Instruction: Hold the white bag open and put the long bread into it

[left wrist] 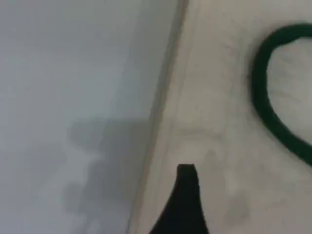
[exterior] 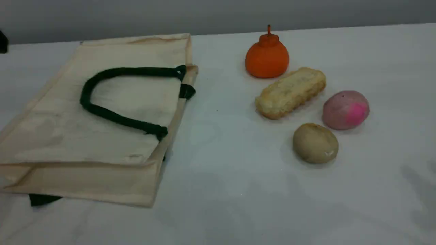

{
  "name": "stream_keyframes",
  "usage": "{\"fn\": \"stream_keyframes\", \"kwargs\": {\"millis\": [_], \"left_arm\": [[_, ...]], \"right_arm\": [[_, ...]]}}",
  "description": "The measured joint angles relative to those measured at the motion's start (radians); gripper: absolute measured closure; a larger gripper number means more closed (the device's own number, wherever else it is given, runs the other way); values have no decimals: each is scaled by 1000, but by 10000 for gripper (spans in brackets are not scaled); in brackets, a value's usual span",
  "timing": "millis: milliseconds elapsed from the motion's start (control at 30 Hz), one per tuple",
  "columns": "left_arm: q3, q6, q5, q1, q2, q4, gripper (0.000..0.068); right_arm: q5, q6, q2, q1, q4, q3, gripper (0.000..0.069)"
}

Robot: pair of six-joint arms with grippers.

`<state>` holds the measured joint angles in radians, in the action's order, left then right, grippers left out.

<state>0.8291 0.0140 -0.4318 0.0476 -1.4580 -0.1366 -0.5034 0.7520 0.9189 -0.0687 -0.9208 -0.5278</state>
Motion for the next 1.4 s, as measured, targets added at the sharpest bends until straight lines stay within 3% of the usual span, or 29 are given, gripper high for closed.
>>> {"fn": "stream_keyframes", "kwargs": {"millis": [200,467,767,1000,1400], "left_arm": [[50,4,3,-3,-96,1,104],[99,33,48,-81,-229,4,104],[201,32,65,-93,-403,7,104],[290,35,63,-142,-502,7,104],[312,34,81,-144,-603,8,118]], "right_arm": [[13,1,29,0,-18,0,361],[19,43,68,0,-52,0,361],[17,43,71,0,-55,0,361],[17,43,70,0,-56,0,361],[23,61,70,0,-56,0,361]]}}
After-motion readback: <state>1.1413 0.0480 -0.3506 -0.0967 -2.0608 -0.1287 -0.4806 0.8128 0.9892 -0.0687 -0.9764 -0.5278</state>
